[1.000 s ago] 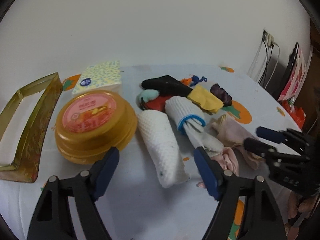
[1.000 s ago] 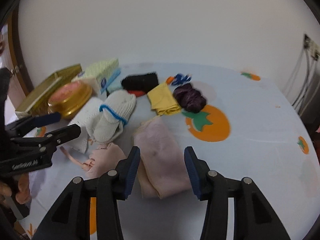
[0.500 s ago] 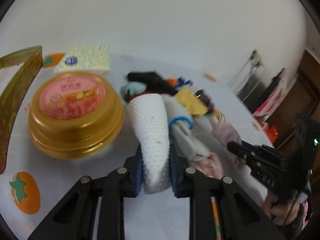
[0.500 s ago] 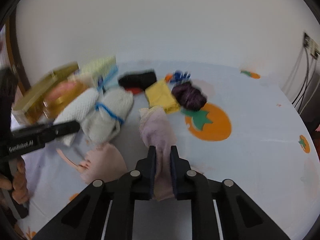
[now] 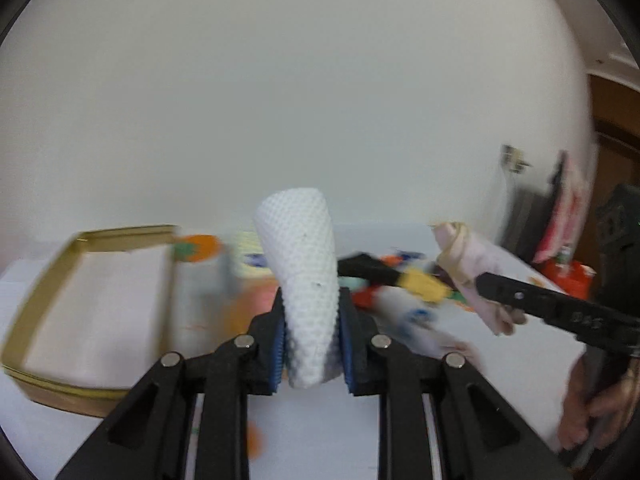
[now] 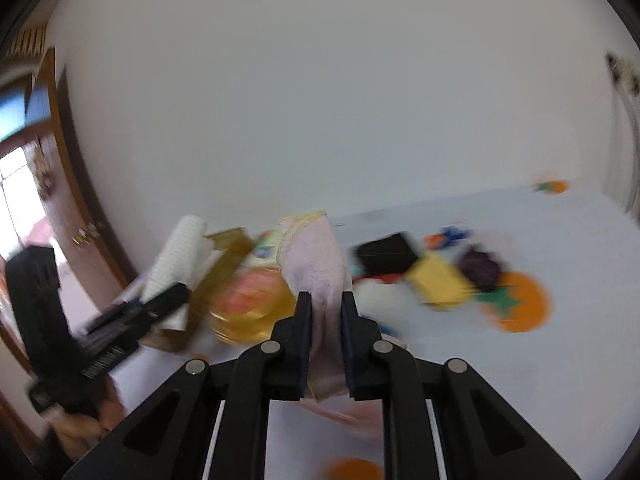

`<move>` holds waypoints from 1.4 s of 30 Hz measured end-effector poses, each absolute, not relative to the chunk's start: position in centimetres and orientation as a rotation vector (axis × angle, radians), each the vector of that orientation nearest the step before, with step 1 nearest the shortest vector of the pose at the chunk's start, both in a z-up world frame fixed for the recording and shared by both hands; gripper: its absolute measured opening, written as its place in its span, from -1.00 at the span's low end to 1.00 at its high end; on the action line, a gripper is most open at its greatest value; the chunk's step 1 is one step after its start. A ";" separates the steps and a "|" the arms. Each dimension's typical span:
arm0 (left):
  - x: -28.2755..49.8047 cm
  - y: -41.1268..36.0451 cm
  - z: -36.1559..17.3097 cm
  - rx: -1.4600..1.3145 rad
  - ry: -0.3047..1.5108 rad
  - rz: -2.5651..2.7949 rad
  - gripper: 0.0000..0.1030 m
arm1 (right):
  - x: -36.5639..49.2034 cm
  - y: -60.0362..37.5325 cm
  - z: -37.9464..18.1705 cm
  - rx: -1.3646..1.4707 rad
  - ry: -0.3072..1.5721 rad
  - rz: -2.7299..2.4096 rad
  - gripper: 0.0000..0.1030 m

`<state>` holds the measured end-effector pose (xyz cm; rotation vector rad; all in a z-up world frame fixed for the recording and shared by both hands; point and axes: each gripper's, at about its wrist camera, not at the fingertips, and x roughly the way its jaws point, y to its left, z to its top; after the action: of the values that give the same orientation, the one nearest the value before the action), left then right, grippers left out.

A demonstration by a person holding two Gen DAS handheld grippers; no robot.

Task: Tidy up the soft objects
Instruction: 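Carry the white sock and pink cloth over the gold tray with both tools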

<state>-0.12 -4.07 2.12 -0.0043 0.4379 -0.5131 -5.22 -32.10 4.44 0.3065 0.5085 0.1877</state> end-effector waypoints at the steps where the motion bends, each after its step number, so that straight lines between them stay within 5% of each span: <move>1: 0.4 -2.8 2.1 -0.003 0.434 -0.473 -0.60 | -4.4 -31.1 4.3 0.327 0.511 0.202 -0.70; 18: 8.6 14.0 0.4 -0.080 0.475 0.005 -0.60 | 9.4 -11.0 0.1 0.260 0.568 0.316 -0.70; 42: 10.8 12.8 -1.8 -0.076 0.593 0.074 -0.60 | 12.1 -4.8 -1.8 0.086 0.699 0.384 -0.69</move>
<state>10.78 12.80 -1.76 -0.0759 0.5929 0.0737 12.07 -4.76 -1.84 0.0864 0.6994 0.3841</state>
